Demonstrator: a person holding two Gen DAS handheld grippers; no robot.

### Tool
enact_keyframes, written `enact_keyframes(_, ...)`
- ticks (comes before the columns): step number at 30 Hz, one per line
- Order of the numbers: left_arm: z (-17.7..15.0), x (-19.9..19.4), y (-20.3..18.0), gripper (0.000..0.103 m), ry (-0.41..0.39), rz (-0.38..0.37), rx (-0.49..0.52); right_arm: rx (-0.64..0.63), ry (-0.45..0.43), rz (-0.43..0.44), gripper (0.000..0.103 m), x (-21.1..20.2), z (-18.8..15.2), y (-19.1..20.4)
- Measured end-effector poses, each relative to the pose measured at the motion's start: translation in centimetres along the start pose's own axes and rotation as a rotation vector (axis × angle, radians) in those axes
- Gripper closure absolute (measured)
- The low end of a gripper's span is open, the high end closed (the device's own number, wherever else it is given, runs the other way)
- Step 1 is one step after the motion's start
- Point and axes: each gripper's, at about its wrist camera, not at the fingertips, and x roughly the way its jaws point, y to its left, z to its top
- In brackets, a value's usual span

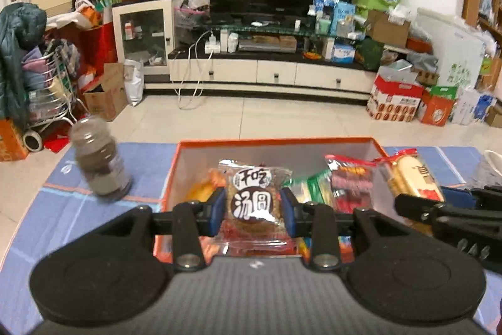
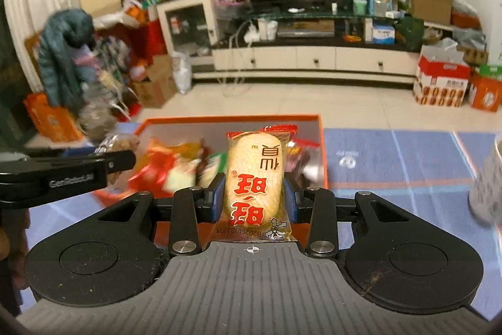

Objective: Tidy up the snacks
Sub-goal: 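Carry both held packets over the orange box and open both tools, then grasp the cream cookie packet with the left tool while the right tool grasps the blue cookie packet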

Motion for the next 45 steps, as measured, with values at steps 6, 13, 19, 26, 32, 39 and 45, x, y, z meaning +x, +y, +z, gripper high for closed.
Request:
enact_keyframes(6, -0.4, 1.0, 0.6, 0.032, -0.027, -0.014, -0.002, 0.104, 0.001, 0.025, 0.069, 1.9, 1.4, -2.3)
enact_keyframes(13, -6.1, -7.3, 6.9, 0.001, -0.102, 0.001, -0.031, 0.197, -0.109, -0.068, 0.039, -7.3, -5.8, -6.9)
enact_keyframes(19, -12.9, -10.9, 9.8, 0.001, -0.031, 0.033, -0.101, 0.235, -0.026, -0.151, 0.039, -7.9, -12.5, -10.1)
enact_keyframes(26, -14.2, -8.8, 10.3, 0.001, 0.002, 0.013, -0.075, 0.038, -0.019, -0.148, 0.028, -3.8, -13.1, -9.3)
enact_keyframes(32, -15.0, -6.8, 10.1, 0.001, 0.027, -0.051, -0.012, -0.054, 0.03, -0.115, 0.028, -0.2, -12.6, -7.7)
enact_keyframes(39, -16.2, -4.4, 7.6, 0.001, 0.091, -0.069, 0.082, -0.063, 0.06, -0.107, 0.028, 1.5, -12.8, -7.8)
enact_keyframes(45, -15.5, -2.2, 7.0, 0.001, 0.171, -0.005, -0.018, -0.058, 0.09, -0.088, 0.024, 2.1, -13.4, -7.9)
